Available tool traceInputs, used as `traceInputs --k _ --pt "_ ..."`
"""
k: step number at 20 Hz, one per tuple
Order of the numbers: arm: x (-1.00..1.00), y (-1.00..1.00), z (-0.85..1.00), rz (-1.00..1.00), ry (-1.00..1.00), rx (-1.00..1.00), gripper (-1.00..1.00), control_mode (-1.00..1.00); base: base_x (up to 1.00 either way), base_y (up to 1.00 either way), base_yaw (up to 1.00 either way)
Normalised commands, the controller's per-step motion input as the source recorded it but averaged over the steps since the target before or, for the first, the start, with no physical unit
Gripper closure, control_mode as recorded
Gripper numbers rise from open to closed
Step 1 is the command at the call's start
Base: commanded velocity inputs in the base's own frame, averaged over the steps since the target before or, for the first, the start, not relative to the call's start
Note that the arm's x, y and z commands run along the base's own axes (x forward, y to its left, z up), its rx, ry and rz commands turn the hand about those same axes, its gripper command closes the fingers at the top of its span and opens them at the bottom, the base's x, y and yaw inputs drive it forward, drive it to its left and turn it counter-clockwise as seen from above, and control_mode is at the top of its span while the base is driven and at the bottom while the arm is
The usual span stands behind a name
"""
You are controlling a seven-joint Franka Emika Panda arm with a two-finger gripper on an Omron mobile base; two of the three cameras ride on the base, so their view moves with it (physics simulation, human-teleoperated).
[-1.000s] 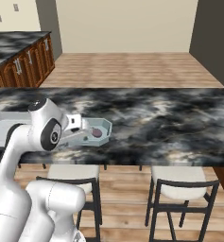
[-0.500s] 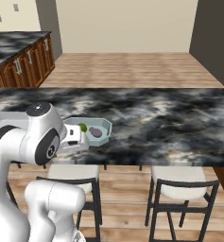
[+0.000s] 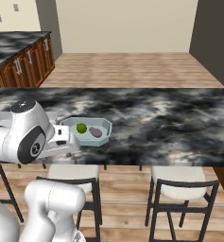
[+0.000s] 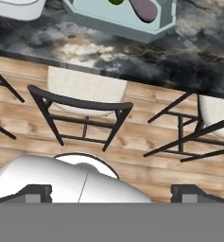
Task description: Place the cold items (eggplant and lime) from the fridge in one tupperware on the dining counter. Place the warm items (kebab skewer and hot dog) in the stove area in another tupperware.
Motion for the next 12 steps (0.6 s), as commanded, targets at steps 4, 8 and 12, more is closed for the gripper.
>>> traceInputs --k 4,8,12 --pt "-0.01 0.04 0.00 0.00 0.00 -0.03 -1.00 1.00 -0.04 0.00 0.00" --pt "0.00 0.00 0.00 0.00 0.00 0.00 -1.00 1.00 -0.48 0.00 0.06" --pt "0.00 0.00 0.00 0.00 0.00 0.00 -1.00 1.00 -0.69 0.37 0.10"
